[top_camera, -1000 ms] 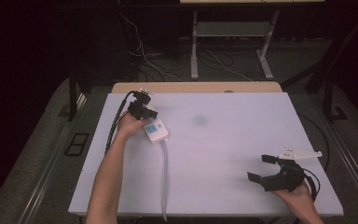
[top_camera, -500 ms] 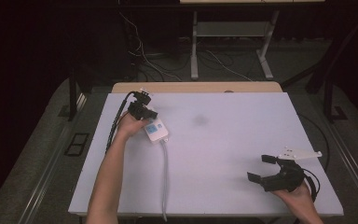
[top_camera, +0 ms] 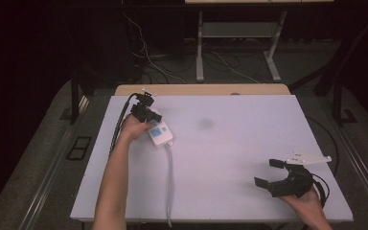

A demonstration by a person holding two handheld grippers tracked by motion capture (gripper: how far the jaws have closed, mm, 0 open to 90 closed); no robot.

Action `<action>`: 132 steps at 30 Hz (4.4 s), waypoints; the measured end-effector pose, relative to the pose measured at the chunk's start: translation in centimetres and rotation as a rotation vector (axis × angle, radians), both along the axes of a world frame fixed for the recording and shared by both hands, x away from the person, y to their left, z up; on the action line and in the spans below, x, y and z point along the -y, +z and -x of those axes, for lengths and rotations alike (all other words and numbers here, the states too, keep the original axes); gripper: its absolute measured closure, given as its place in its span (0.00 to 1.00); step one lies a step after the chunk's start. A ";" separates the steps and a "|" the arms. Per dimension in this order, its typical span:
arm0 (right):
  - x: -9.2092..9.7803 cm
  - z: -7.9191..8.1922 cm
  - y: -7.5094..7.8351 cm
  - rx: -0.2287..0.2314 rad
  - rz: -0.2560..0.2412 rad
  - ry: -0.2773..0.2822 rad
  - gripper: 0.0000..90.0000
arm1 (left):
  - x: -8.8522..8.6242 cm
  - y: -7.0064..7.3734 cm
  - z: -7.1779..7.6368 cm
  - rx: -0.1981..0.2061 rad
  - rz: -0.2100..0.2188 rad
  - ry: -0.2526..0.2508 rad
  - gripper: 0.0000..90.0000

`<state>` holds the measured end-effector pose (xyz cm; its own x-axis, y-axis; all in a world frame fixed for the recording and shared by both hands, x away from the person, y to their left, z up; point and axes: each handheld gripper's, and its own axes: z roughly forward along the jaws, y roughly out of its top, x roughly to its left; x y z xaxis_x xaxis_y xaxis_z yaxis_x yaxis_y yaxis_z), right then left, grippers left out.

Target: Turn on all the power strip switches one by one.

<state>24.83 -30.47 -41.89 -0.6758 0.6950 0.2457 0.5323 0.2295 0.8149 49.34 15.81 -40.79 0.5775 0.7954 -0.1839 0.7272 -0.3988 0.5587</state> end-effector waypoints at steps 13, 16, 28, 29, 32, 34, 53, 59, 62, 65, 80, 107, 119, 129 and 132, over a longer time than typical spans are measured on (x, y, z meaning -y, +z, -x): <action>0.1 0.2 0.2 0.008 -0.003 -0.004 0.01 | 0.0 -0.2 0.3 0.006 0.015 0.026 1.00; 0.2 0.1 0.1 0.007 -0.003 -0.006 0.01 | 0.2 -0.1 0.3 0.013 -0.003 0.026 0.99; 0.2 -0.1 -0.1 -0.001 0.010 -0.008 0.01 | 0.1 1.6 0.3 0.059 0.049 0.023 0.99; 0.1 -0.1 -0.1 -0.001 0.010 -0.008 0.01 | 0.1 1.9 0.3 0.068 0.040 0.018 0.99; 0.2 -0.1 -0.1 -0.001 0.009 -0.009 0.01 | 0.3 3.0 0.1 0.095 0.029 0.006 0.99; 0.2 -0.1 -0.1 -0.002 0.008 -0.010 0.01 | 0.3 3.5 0.0 0.108 0.024 0.007 0.99; 0.3 -0.2 -0.1 -0.003 0.004 -0.016 0.01 | -1.6 3.1 -1.5 0.190 0.048 0.133 0.99; 0.2 -0.2 -0.1 -0.001 0.004 -0.014 0.01 | -1.9 1.6 -1.3 0.185 0.044 0.164 0.99; 0.2 -0.2 -0.1 -0.001 0.007 -0.011 0.01 | -1.8 0.8 -1.1 0.180 0.043 0.159 0.99; 0.2 -0.2 -0.1 -0.002 0.008 -0.010 0.01 | -1.6 0.4 -1.0 0.177 0.031 0.155 0.99; 0.2 -0.2 -0.1 0.002 0.004 -0.010 0.01 | -1.5 -0.8 -0.8 0.169 0.023 0.162 0.99; 0.5 0.1 0.1 0.011 -0.003 -0.010 0.01 | -1.3 -1.1 -0.9 0.149 0.022 0.187 1.00; 0.5 0.0 0.1 0.007 -0.003 -0.013 0.01 | -1.1 -1.2 -0.6 0.164 0.020 0.211 0.99; 0.4 -0.1 0.0 0.003 0.004 -0.009 0.01 | -2.0 -0.8 0.7 0.202 0.111 0.194 0.99; 0.4 -0.1 -0.1 0.001 0.005 -0.011 0.01 | -2.4 -0.2 1.3 0.217 0.122 0.181 0.96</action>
